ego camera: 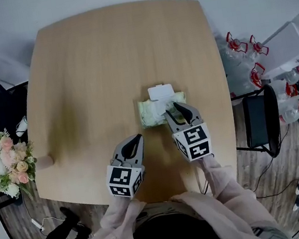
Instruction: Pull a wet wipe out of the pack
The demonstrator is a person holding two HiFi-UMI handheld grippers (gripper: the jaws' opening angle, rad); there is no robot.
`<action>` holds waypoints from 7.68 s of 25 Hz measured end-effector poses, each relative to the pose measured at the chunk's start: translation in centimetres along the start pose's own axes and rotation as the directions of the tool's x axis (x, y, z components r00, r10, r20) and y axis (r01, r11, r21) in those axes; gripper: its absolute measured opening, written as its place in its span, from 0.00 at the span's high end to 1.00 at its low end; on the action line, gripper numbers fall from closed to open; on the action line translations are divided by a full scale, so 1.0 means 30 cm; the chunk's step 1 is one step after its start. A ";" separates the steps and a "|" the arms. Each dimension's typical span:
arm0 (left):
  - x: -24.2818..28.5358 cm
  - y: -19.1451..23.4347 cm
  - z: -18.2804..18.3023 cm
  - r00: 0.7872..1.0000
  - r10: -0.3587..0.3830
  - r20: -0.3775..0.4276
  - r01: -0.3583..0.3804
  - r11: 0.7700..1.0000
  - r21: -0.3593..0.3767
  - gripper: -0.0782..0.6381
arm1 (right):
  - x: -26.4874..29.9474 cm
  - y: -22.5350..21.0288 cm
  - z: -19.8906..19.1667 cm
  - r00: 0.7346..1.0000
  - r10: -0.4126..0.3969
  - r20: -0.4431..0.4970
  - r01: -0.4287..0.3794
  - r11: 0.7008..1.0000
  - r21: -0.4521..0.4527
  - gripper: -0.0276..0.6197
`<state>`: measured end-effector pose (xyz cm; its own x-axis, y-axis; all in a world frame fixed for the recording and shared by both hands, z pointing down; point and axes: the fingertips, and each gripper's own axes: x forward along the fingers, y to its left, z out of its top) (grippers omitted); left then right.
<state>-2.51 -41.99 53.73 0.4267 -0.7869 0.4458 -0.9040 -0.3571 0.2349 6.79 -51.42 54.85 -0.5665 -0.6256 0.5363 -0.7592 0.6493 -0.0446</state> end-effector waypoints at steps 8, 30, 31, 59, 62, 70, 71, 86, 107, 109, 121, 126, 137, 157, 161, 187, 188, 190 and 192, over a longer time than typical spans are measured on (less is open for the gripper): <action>0.009 0.028 -0.022 1.000 0.014 -0.012 -0.014 1.000 -0.026 0.88 | 0.040 0.009 -0.004 1.000 -0.005 -0.018 0.004 1.000 -0.025 0.74; -0.024 0.032 -0.026 1.000 0.024 -0.012 -0.024 0.999 -0.025 0.88 | 0.026 0.010 -0.004 0.997 -0.059 -0.044 0.055 0.994 -0.096 0.93; -0.027 0.032 -0.026 1.000 0.025 -0.011 -0.025 0.999 -0.024 0.88 | 0.024 0.011 -0.003 0.997 -0.061 -0.043 0.056 0.994 -0.095 0.93; -0.069 -0.021 -0.026 1.000 -0.005 0.005 0.005 1.000 0.008 0.88 | -0.065 0.043 -0.037 0.994 -0.105 -0.024 0.102 0.991 -0.088 0.94; -0.073 -0.028 -0.029 1.000 -0.010 0.001 0.010 1.000 0.010 0.88 | -0.076 0.044 -0.046 0.993 -0.111 -0.028 0.108 0.990 -0.087 0.94; -0.090 -0.039 -0.038 1.000 -0.018 0.000 0.018 1.000 0.017 0.88 | -0.093 0.064 -0.062 0.993 -0.115 -0.032 0.111 0.990 -0.091 0.95; -0.092 -0.042 -0.039 1.000 -0.019 0.000 0.019 1.000 0.018 0.88 | -0.096 0.066 -0.063 0.993 -0.114 -0.032 0.110 0.990 -0.092 0.95; -0.119 -0.069 -0.043 1.000 -0.027 0.000 0.027 0.999 0.031 0.88 | -0.140 0.097 -0.086 0.993 -0.111 -0.038 0.107 0.990 -0.092 0.95; -0.168 -0.097 -0.064 0.999 -0.046 0.006 0.046 0.998 0.049 0.88 | -0.209 0.128 -0.123 0.989 -0.140 -0.042 0.136 0.987 -0.084 0.95; -0.174 -0.098 -0.068 0.999 -0.047 0.004 0.047 0.998 0.050 0.88 | -0.214 0.132 -0.125 0.989 -0.143 -0.042 0.139 0.987 -0.085 0.95; -0.199 -0.095 -0.076 0.999 -0.050 0.011 0.049 0.997 0.052 0.88 | -0.239 0.144 -0.129 0.986 -0.162 -0.039 0.158 0.984 -0.086 0.95; -0.211 -0.090 -0.076 0.998 -0.052 0.017 0.051 0.997 0.055 0.88 | -0.248 0.156 -0.133 0.985 -0.171 -0.038 0.167 0.982 -0.086 0.95; -0.236 -0.100 -0.075 0.997 -0.068 0.028 0.066 0.996 0.066 0.88 | -0.287 0.167 -0.146 0.980 -0.197 -0.036 0.194 0.978 -0.079 0.95; -0.281 -0.127 -0.082 0.995 -0.086 0.042 0.083 0.993 0.084 0.88 | -0.353 0.202 -0.156 0.975 -0.223 -0.022 0.220 0.972 -0.079 0.95; -0.295 -0.135 -0.083 0.995 -0.092 0.043 0.088 0.992 0.091 0.88 | -0.369 0.211 -0.157 0.974 -0.228 -0.020 0.225 0.971 -0.082 0.94; -0.408 -0.139 -0.106 0.991 -0.120 0.062 0.112 0.987 0.113 0.88 | -0.457 0.294 -0.171 0.961 -0.276 0.002 0.276 0.960 -0.055 0.94; -0.415 -0.138 -0.107 0.991 -0.121 0.063 0.113 0.987 0.115 0.88 | -0.462 0.298 -0.174 0.960 -0.280 0.003 0.280 0.959 -0.053 0.94; -0.430 -0.135 -0.111 0.991 -0.121 0.064 0.113 0.986 0.119 0.88 | -0.473 0.305 -0.180 0.958 -0.287 0.005 0.287 0.957 -0.049 0.94; -0.442 -0.132 -0.113 0.990 -0.121 0.066 0.112 0.986 0.123 0.88 | -0.486 0.312 -0.187 0.956 -0.292 0.005 0.292 0.955 -0.050 0.94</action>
<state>-4.49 -28.44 49.81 0.5301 -0.7696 0.3560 -0.8468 -0.5023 0.1749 9.74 -33.80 51.33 -0.3215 -0.7903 0.5216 -0.8748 0.4588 0.1558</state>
